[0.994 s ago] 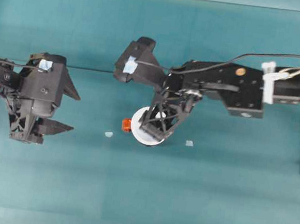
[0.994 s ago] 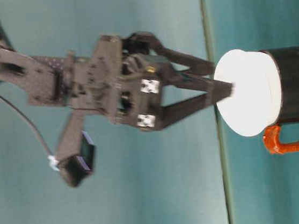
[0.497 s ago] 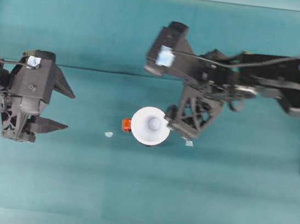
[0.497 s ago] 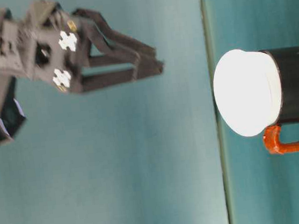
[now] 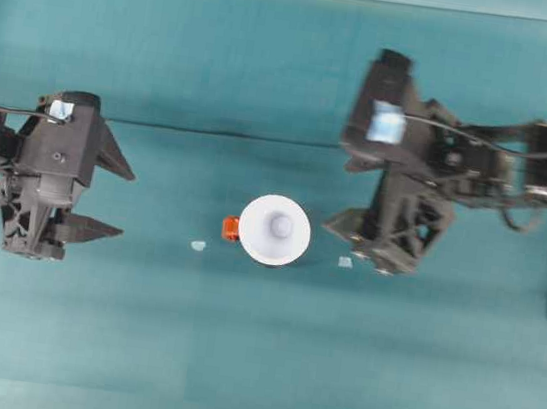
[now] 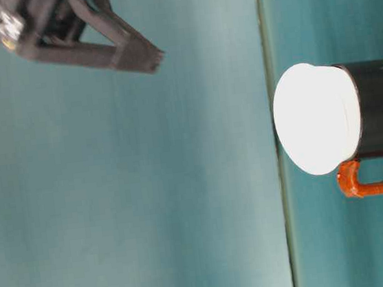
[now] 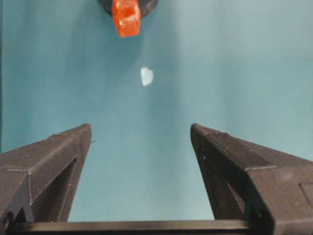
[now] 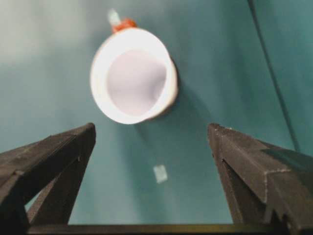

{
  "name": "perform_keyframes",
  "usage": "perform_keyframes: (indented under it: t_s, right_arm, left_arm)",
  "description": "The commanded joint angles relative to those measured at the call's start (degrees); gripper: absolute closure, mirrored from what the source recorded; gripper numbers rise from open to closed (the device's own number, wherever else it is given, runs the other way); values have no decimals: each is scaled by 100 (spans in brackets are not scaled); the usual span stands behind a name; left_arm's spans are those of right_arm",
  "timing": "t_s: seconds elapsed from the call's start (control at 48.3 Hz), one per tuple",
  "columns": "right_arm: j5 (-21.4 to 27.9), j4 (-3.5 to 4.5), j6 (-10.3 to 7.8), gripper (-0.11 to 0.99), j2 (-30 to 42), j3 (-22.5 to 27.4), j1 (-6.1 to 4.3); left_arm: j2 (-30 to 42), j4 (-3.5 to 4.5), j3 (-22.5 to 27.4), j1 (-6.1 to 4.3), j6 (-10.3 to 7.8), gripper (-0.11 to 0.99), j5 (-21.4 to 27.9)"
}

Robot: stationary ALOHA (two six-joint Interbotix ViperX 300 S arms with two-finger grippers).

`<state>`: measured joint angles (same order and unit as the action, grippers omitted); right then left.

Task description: Put the paper cup into the moved red handle cup holder.

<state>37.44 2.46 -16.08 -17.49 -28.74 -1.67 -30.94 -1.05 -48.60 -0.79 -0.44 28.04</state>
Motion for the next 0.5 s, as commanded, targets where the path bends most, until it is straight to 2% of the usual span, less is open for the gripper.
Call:
perform_keyframes:
  t_s: [0.0,0.124,0.373,0.476]
  right_arm:
    - [-396,18,79,2,-1072,-202,70]
    - [-721,18,79,2,-1397,-448,114]
    - [-756,18,79,3,-1714,-791,237]
    - [-809,18,79,2,-1731,-861,246]
  left_arm:
    - [-44,-18,70,9,0,-1,-26]
    - [-44,-18,88,9,-18,-1,-26]
    - [-44,-9,88,9,-9,-1,-26]
    - [-53,-9,88,0,-9,-1,-26]
